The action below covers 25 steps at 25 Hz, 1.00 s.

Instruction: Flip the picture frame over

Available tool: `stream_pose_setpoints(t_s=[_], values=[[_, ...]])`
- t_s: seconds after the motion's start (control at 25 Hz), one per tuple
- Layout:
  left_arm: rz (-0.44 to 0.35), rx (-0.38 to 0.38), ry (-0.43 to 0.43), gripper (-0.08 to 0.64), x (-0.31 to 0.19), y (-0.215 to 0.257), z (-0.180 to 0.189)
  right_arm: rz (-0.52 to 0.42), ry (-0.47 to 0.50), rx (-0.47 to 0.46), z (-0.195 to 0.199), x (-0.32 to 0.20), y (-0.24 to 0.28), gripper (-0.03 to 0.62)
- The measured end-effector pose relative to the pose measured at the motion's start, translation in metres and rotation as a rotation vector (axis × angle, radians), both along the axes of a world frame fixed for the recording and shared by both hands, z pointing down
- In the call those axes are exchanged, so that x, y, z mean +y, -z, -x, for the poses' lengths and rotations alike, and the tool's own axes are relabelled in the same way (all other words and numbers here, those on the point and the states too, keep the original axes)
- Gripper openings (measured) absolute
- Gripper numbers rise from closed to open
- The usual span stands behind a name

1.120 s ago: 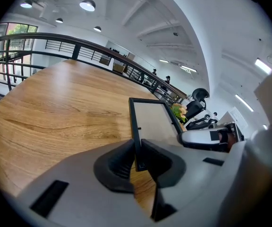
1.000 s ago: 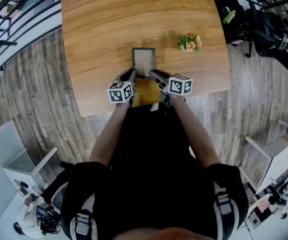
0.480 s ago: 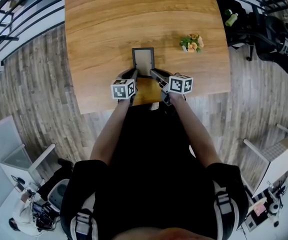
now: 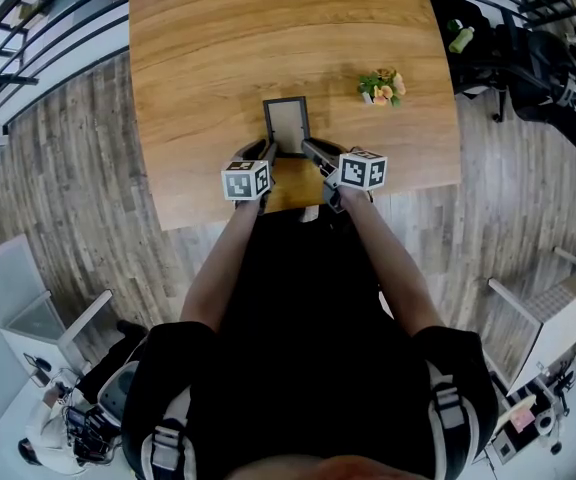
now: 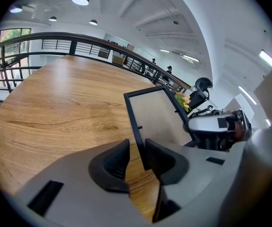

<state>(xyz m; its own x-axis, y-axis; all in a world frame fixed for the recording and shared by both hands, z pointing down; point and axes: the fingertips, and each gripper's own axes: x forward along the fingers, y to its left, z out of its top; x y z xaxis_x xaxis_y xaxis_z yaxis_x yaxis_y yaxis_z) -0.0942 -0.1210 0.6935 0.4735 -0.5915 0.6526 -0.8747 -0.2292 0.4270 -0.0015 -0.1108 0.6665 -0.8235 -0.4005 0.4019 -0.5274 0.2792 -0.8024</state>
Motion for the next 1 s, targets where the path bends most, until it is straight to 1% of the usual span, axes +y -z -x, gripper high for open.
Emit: stream_pose_setpoints(t_s=[0.2,0.4,0.6,0.76,1.0], values=[[-0.004,-0.004,0.000,0.126,-0.001,0.001,0.004,-0.016,-0.003,0.013,0.002,-0.003,0.003,0.075],[-0.017,0.019,0.035,0.126,-0.003,0.006,0.010,-0.016,-0.006,0.039,-0.005,-0.003,-0.004,0.075],[-0.023,0.043,0.048,0.126,-0.006,0.013,0.007,-0.055,0.032,0.106,-0.007,-0.003,-0.008,0.075],[-0.033,0.068,0.036,0.126,-0.008,0.019,-0.002,-0.115,0.060,0.193,-0.005,-0.004,-0.012,0.075],[-0.040,0.133,0.037,0.126,-0.015,0.033,-0.016,-0.264,0.066,0.337,-0.009,-0.014,-0.001,0.075]])
